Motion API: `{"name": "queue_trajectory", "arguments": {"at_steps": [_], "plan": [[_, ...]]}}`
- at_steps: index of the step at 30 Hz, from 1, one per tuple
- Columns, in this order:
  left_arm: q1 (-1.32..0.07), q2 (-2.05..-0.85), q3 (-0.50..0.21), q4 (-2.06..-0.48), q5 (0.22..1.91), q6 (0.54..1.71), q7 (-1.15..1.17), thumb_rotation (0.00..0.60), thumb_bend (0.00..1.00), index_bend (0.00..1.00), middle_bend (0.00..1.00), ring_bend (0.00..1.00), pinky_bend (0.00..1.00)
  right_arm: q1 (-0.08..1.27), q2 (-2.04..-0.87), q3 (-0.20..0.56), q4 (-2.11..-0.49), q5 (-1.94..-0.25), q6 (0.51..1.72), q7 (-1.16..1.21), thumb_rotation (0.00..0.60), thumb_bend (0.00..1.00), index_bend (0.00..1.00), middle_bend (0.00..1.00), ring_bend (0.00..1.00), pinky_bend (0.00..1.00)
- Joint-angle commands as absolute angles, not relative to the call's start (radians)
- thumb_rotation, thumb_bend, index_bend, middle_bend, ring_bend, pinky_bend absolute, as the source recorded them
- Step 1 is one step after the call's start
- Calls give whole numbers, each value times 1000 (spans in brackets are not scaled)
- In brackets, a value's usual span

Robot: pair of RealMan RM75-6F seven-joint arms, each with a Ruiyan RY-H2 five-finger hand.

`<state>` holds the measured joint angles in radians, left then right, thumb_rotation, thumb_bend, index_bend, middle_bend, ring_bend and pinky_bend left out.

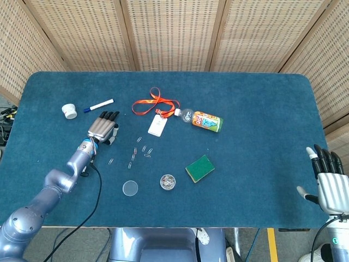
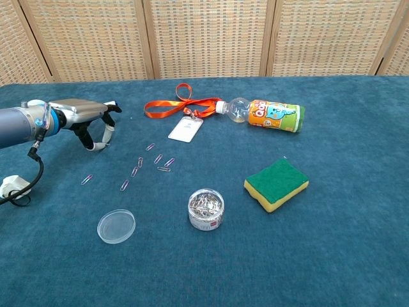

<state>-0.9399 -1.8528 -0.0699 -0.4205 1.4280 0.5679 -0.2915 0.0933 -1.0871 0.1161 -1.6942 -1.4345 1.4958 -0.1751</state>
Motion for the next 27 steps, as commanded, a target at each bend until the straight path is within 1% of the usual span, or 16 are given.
{"name": "queue_trajectory", "arguments": {"at_steps": [1,10,16,21,25,27], "plan": [[-939,-1852,-70,-422,1426,566,-287,600,427,674,0,0,0,93,-1087,115,-1695,-1436,1497,-175,600,0,0,0,0,0],[-934,-1839,-75,-437,1421,575,-277,600,442,713,0,0,0,92,-1086,114,-1698,-1441,1499,-173,600,0,0,0,0,0],[-933,-1805,-86,-478,1421,617,-285,600,446,714,0,0,0,91,-1083,113,-1701,-1443,1501,-166,600,0,0,0,0,0],[-929,-1716,-101,-615,1437,714,-287,600,447,714,0,0,0,88,-1078,110,-1706,-1452,1506,-157,600,0,0,0,0,0],[-917,-1629,-94,-785,1469,792,-258,600,447,715,0,0,0,86,-1074,109,-1710,-1459,1512,-152,600,0,0,0,0,0],[-910,-1579,-82,-897,1498,838,-229,600,447,714,0,0,0,85,-1073,108,-1712,-1463,1513,-149,600,0,0,0,0,0]]}}
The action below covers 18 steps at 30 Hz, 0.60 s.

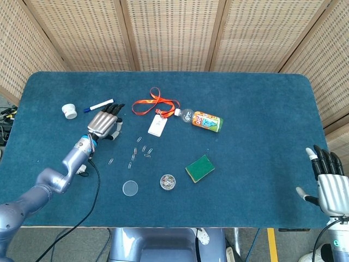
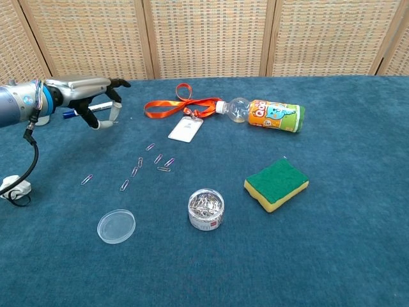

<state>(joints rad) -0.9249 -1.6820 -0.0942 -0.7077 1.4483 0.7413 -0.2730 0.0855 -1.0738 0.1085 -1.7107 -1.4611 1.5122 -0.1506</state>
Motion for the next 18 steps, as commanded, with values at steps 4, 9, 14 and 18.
{"name": "queue_trajectory", "arguments": {"at_steps": [4,9,14,18], "plan": [[-901,-1519,-69,-1050,1525,878,-174,600,449,714,0,0,0,83,-1071,106,-1715,-1469,1516,-146,600,0,0,0,0,0],[-905,-1485,-50,-1225,1564,899,-86,600,449,715,0,0,0,81,-1066,105,-1716,-1472,1518,-135,600,0,0,0,0,0],[-916,-1506,-26,-1305,1581,872,-33,600,451,714,0,0,0,78,-1061,106,-1715,-1471,1522,-122,600,0,0,0,0,0],[-930,-1550,-28,-1323,1572,846,-3,600,451,714,0,0,0,79,-1060,107,-1713,-1469,1519,-117,600,0,0,0,0,0]]}}
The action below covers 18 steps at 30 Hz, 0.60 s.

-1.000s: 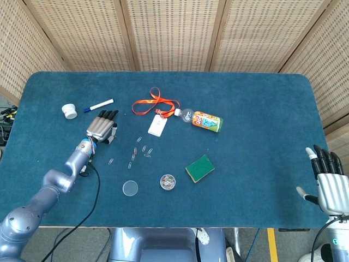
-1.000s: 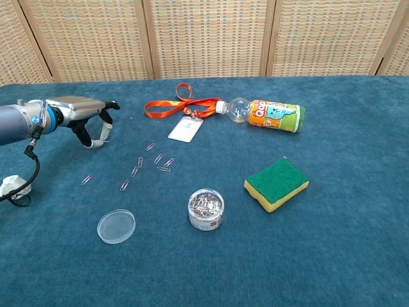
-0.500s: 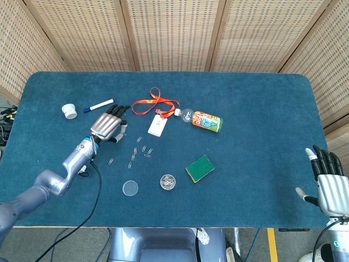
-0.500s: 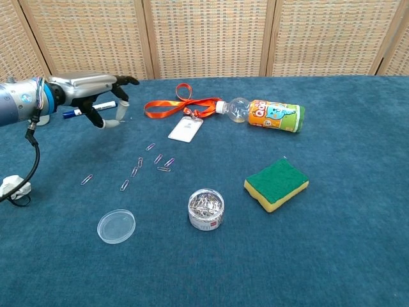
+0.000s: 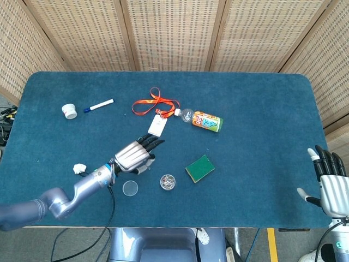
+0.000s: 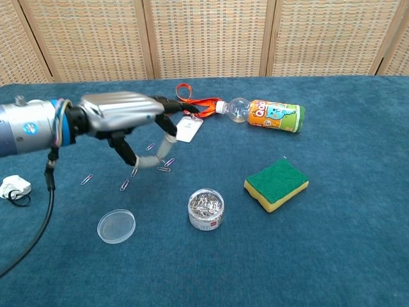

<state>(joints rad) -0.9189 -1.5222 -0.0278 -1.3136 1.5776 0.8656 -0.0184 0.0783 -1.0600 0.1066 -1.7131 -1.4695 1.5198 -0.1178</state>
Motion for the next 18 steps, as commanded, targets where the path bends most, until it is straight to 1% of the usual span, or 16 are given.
{"name": "queue_trajectory", "arguments": {"at_steps": [1,8,18], "plan": [[-935,-1563,-31,-1320,1565,836,5,600,451,714,0,0,0,79,-1059,107,-1712,-1469,1518,-116,600,0,0,0,0,0],[-961,-1636,-57,-1292,1519,790,49,600,451,714,0,0,0,77,-1057,109,-1711,-1466,1520,-110,600,0,0,0,0,0],[-971,-1652,-62,-1297,1513,787,57,600,451,714,0,0,0,75,-1053,112,-1707,-1460,1521,-98,600,0,0,0,0,0]]}}
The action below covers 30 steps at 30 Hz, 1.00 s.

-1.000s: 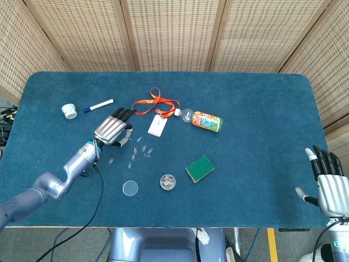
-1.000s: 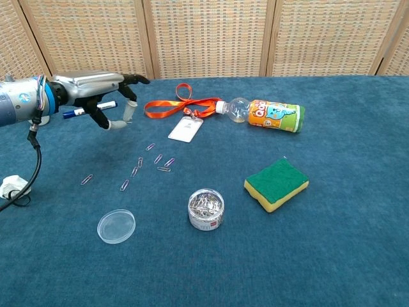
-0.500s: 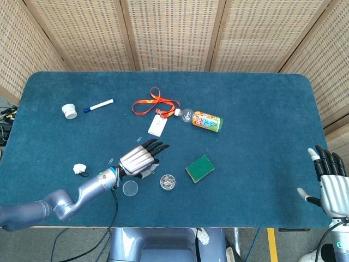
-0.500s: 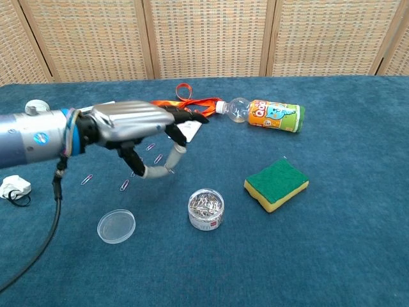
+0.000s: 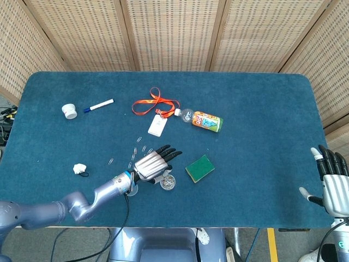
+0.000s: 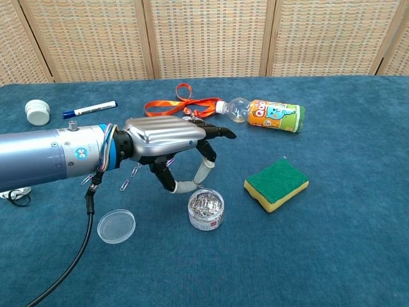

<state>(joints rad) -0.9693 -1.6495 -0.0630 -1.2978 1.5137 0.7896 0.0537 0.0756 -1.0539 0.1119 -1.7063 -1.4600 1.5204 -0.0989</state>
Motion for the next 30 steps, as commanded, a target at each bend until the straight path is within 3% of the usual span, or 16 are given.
{"name": "queue_trajectory", "arguments": {"at_steps": [1,6,9,16,20,24,30], "plan": [[-972,-1654,-61,-1296,1512,784,59,600,451,714,0,0,0,75,-1053,112,-1707,-1461,1522,-98,600,0,0,0,0,0],[-973,-1671,-52,-1287,1505,772,70,600,451,711,0,0,0,74,-1052,111,-1708,-1464,1523,-98,600,0,0,0,0,0],[-972,-1674,-49,-1287,1502,771,75,600,445,641,0,0,0,74,-1052,111,-1708,-1465,1523,-95,600,0,0,0,0,0],[-969,-1663,-49,-1292,1510,789,52,600,189,173,0,0,0,72,-1049,112,-1709,-1467,1527,-91,600,0,0,0,0,0],[-964,-1639,-50,-1307,1522,809,12,600,128,15,0,0,0,70,-1047,110,-1712,-1472,1531,-90,600,0,0,0,0,0],[-957,-1613,-55,-1323,1534,839,-26,600,111,0,0,0,0,69,-1047,109,-1714,-1477,1534,-91,600,0,0,0,0,0],[-862,-1481,-100,-1405,1467,982,-13,600,93,0,0,0,0,67,-1046,104,-1716,-1487,1537,-90,600,0,0,0,0,0]]}}
